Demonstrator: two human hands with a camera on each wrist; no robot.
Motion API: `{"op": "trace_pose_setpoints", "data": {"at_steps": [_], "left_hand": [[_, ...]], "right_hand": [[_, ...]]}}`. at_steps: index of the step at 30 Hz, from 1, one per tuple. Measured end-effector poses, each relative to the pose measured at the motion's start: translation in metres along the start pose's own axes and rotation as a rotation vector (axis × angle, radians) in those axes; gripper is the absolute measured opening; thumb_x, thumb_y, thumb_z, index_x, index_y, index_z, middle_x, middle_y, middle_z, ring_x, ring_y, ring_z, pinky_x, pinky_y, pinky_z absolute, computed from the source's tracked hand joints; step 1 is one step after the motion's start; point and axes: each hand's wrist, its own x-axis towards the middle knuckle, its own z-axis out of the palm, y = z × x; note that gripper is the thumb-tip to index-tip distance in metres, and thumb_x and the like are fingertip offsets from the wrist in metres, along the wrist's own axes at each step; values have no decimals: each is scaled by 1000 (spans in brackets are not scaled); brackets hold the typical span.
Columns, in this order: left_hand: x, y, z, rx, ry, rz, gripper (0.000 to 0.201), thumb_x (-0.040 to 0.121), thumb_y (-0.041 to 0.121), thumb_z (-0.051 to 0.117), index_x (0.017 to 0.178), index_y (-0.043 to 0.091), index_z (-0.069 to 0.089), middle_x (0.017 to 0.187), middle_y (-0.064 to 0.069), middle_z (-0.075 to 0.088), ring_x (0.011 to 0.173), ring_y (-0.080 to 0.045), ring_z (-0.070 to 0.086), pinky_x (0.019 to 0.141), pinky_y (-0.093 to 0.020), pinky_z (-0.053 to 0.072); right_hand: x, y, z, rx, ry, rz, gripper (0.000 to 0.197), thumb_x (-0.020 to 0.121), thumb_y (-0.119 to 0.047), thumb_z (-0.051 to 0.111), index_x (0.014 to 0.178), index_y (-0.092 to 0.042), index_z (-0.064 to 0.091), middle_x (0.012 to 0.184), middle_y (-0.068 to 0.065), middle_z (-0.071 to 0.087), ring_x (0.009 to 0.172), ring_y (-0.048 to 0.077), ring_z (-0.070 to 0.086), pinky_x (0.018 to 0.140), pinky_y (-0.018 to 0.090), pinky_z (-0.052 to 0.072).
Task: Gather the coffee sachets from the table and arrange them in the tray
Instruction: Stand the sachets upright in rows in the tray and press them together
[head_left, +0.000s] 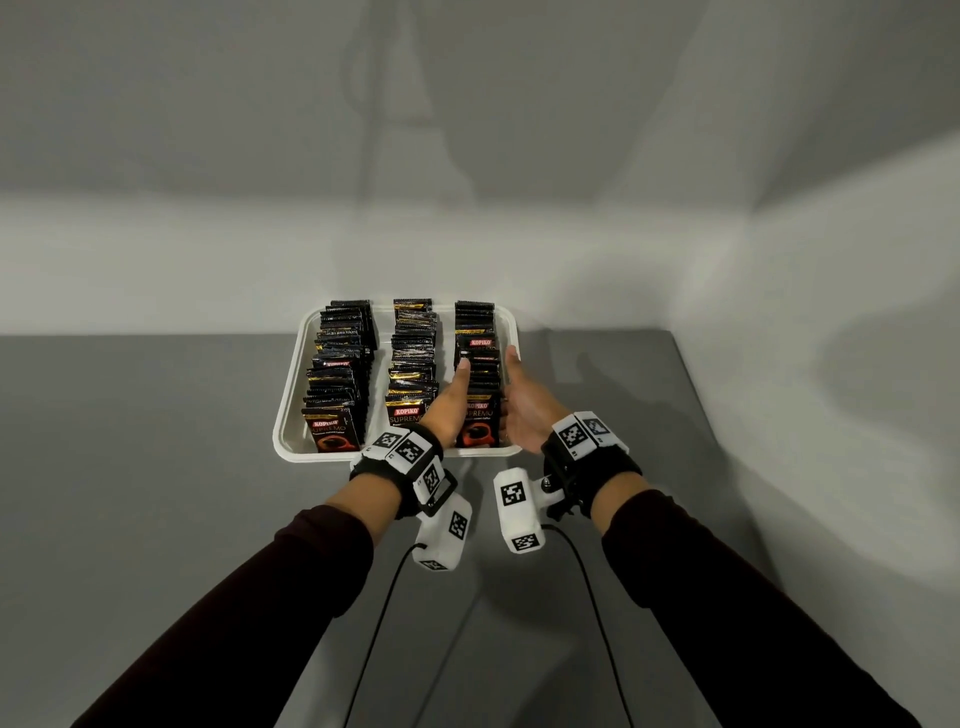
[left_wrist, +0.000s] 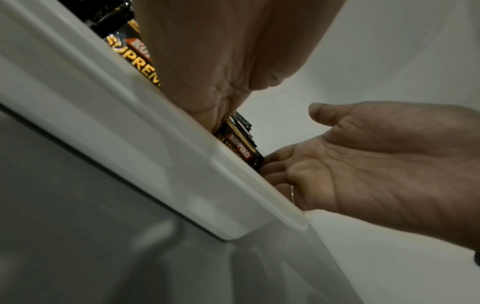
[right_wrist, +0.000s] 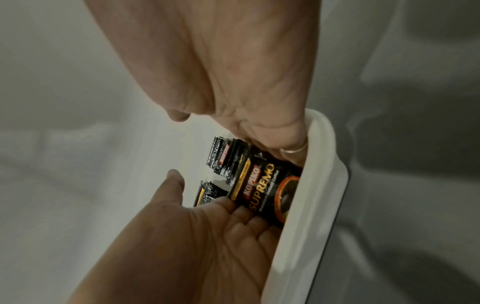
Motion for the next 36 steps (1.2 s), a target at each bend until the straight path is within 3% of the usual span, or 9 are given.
{"op": "trace_pose_setpoints", "data": {"at_steps": [6, 10, 13, 15, 18, 23, 27, 32, 36], "left_hand": [[-5, 1, -3, -31, 9, -14, 60, 97, 50, 23, 105, 6, 62, 88, -10, 67, 83, -22, 65, 76, -30, 54], [-20, 8, -8, -7, -37, -13, 62, 97, 51, 20, 121, 7, 55, 125, -15, 58, 115, -25, 56, 104, -39, 41], [-35, 14, -21, 80, -21, 11, 61, 97, 50, 21, 138, 9, 40, 140, -5, 45, 128, -17, 43, 110, -32, 29], [-45, 15, -34, 99, -15, 21, 56, 99, 44, 26, 140, 7, 36, 145, -9, 40, 135, -20, 37, 115, -35, 24], [-61, 8, -56, 57, 93, 48, 48, 99, 35, 33, 133, 4, 46, 139, -13, 48, 129, -22, 45, 110, -34, 31], [-70, -17, -74, 213, 296, 120, 45, 98, 22, 40, 140, 5, 37, 146, -9, 40, 136, -21, 34, 110, -27, 22], [-61, -20, -75, 233, 234, 90, 50, 100, 36, 31, 140, 7, 38, 146, -9, 38, 136, -20, 33, 113, -28, 21], [-44, -8, -75, 199, 140, 66, 58, 99, 47, 19, 141, 11, 37, 145, -10, 41, 135, -22, 35, 115, -40, 24], [-34, -1, -74, 151, 139, 10, 59, 99, 46, 20, 135, 6, 43, 125, -7, 56, 116, -18, 52, 97, -19, 38]], "right_hand": [[-7, -4, 0, -41, 22, -36, 73, 94, -60, 13, 137, -9, 42, 106, 5, 61, 81, 10, 65, 59, 21, 53], [-18, -9, -1, -98, 12, -167, 73, 95, -57, 11, 138, -3, 36, 96, -3, 64, 74, 3, 66, 54, 13, 51], [-27, -8, 3, -52, 28, -281, 72, 96, -54, 9, 144, -1, 21, 123, -10, 47, 100, 9, 59, 77, 7, 45], [-31, -1, 12, -67, 56, -292, 75, 95, -56, 6, 146, -3, 15, 149, 8, 31, 136, 20, 34, 102, 17, 28], [-30, 18, 30, -96, 34, -221, 78, 92, -59, 5, 148, -4, 11, 155, 12, 16, 144, 21, 14, 116, 32, 12], [-15, 43, 51, -65, -67, -239, 71, 96, -54, 8, 144, -4, 21, 118, -18, 35, 127, 10, 37, 71, 1, 44], [-1, 44, 56, -50, -107, -267, 72, 93, -61, 10, 141, -14, 37, 130, 0, 57, 113, 2, 55, 89, 16, 46], [12, 37, 65, 12, -112, -290, 69, 96, -55, 8, 143, -12, 34, 138, 7, 51, 118, 9, 55, 79, 15, 52], [17, 35, 69, 54, -115, -232, 70, 95, -58, 10, 142, -12, 36, 137, 13, 51, 117, 18, 56, 79, 23, 54]]}}
